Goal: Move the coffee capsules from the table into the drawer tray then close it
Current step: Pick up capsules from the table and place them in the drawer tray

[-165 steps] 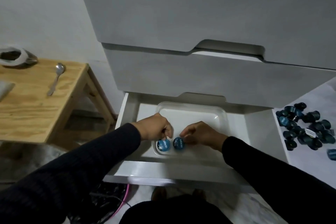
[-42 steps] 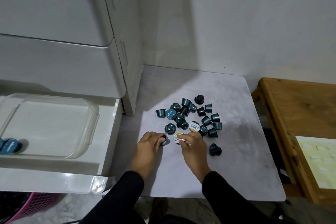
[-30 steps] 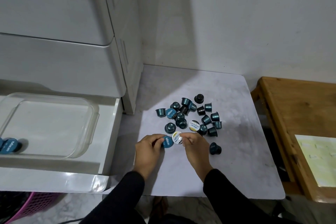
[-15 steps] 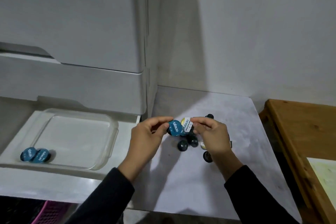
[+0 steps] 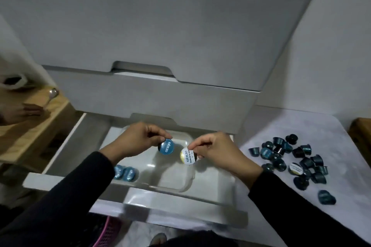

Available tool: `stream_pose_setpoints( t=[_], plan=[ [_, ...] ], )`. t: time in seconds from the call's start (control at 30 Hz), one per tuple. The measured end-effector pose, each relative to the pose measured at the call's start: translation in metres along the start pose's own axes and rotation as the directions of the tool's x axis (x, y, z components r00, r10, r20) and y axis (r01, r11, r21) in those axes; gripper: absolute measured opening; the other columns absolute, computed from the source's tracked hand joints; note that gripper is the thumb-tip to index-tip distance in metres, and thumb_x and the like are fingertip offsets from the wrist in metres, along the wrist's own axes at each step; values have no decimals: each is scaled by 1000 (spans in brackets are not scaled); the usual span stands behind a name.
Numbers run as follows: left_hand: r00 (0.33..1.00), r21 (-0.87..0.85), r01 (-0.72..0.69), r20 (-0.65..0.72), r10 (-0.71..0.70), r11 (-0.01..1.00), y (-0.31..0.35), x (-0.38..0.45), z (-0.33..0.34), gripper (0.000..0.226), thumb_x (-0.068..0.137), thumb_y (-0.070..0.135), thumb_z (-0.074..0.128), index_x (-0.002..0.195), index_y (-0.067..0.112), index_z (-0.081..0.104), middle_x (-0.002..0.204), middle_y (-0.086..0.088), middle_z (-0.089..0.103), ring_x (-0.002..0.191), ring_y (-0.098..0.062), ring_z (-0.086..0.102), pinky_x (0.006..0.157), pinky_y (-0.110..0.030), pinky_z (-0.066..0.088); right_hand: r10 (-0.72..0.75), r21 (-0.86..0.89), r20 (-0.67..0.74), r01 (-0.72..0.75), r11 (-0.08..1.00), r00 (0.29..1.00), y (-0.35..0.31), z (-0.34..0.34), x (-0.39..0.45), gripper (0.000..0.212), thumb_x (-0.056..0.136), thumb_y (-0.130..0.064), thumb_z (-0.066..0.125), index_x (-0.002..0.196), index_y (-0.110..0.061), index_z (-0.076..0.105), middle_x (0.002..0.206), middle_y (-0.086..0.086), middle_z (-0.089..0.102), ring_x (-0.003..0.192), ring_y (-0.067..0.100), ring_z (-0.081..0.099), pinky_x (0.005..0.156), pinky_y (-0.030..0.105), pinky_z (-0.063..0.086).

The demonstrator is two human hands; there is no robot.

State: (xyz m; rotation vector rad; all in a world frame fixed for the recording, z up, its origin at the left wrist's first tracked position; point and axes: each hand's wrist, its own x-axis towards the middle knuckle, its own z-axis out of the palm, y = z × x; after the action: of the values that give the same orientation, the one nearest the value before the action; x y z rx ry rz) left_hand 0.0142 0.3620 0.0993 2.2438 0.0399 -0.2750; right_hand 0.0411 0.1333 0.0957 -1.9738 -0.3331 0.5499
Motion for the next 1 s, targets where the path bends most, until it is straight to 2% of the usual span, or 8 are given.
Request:
stream_pose_setpoints(
  t=[0.2, 0.3, 0.37, 0.5, 0.57, 0.67, 0.83, 1.0],
  plan=[
    [973, 139, 5, 229, -37, 990, -77, 17, -20, 16, 85, 11, 65, 94, 21, 75, 88, 8, 71, 70, 14, 60, 69, 2, 42, 161, -184, 129, -136, 973, 979, 6, 74, 53, 20, 78, -1, 62, 77, -15, 75, 61, -3, 65, 52, 3, 54, 57, 20, 47],
    [954, 152, 5, 294, -50, 988, -98, 25, -16, 18, 85, 9, 64, 92, 22, 75, 88, 9, 70, 75, 9, 58, 69, 2, 40, 267, -232, 122, -234, 944, 956, 17, 90, 64, 24, 78, -1, 58, 75, -17, 74, 64, 10, 66, 52, 12, 54, 47, 16, 42],
    [941, 153, -7, 337, -45, 988, -104, 28, -13, 19, 85, 8, 63, 92, 20, 75, 85, 10, 68, 76, 7, 57, 72, -2, 41, 299, -226, 119, -268, 937, 947, 21, 97, 67, 23, 77, 2, 56, 78, -12, 74, 61, 10, 64, 50, 12, 55, 44, 13, 42],
    [918, 176, -18, 392, -53, 984, -116, 32, -8, 31, 82, 5, 62, 73, 33, 73, 88, 11, 72, 78, 4, 60, 78, -13, 46, 268, -236, 125, -233, 943, 955, 26, 106, 72, 13, 71, 4, 66, 81, -1, 73, 65, 3, 65, 55, 2, 57, 58, 12, 48],
    [910, 190, -30, 412, -52, 981, -121, 34, -8, 36, 82, 5, 62, 66, 37, 70, 93, 9, 73, 82, 1, 63, 81, -17, 49, 276, -253, 136, -236, 938, 952, 29, 110, 73, 11, 72, 1, 68, 82, 0, 73, 70, 5, 66, 62, 6, 58, 60, 12, 48],
    [896, 183, -56, 443, -32, 981, -124, 35, -8, 32, 82, 5, 63, 72, 35, 72, 97, 8, 73, 86, -2, 64, 86, -21, 51, 285, -266, 127, -244, 932, 950, 32, 115, 74, 11, 74, -1, 66, 83, -2, 73, 77, 7, 67, 69, 13, 60, 67, 17, 51],
    [870, 189, -108, 493, 1, 976, -126, 37, -11, 27, 80, 5, 65, 81, 30, 74, 91, 9, 73, 79, 1, 62, 79, -14, 46, 279, -259, 141, -236, 936, 950, 32, 118, 74, 12, 74, 1, 67, 85, -1, 72, 84, 14, 69, 74, 17, 61, 78, 31, 53],
    [851, 187, -110, 525, -5, 976, -122, 37, -11, 18, 80, 8, 70, 91, 21, 75, 78, 17, 67, 77, 6, 60, 76, -8, 42, 296, -219, 155, -260, 941, 942, 31, 120, 75, 15, 73, 5, 66, 71, -10, 69, 65, 3, 62, 66, 18, 57, 69, 25, 51]
  ],
)
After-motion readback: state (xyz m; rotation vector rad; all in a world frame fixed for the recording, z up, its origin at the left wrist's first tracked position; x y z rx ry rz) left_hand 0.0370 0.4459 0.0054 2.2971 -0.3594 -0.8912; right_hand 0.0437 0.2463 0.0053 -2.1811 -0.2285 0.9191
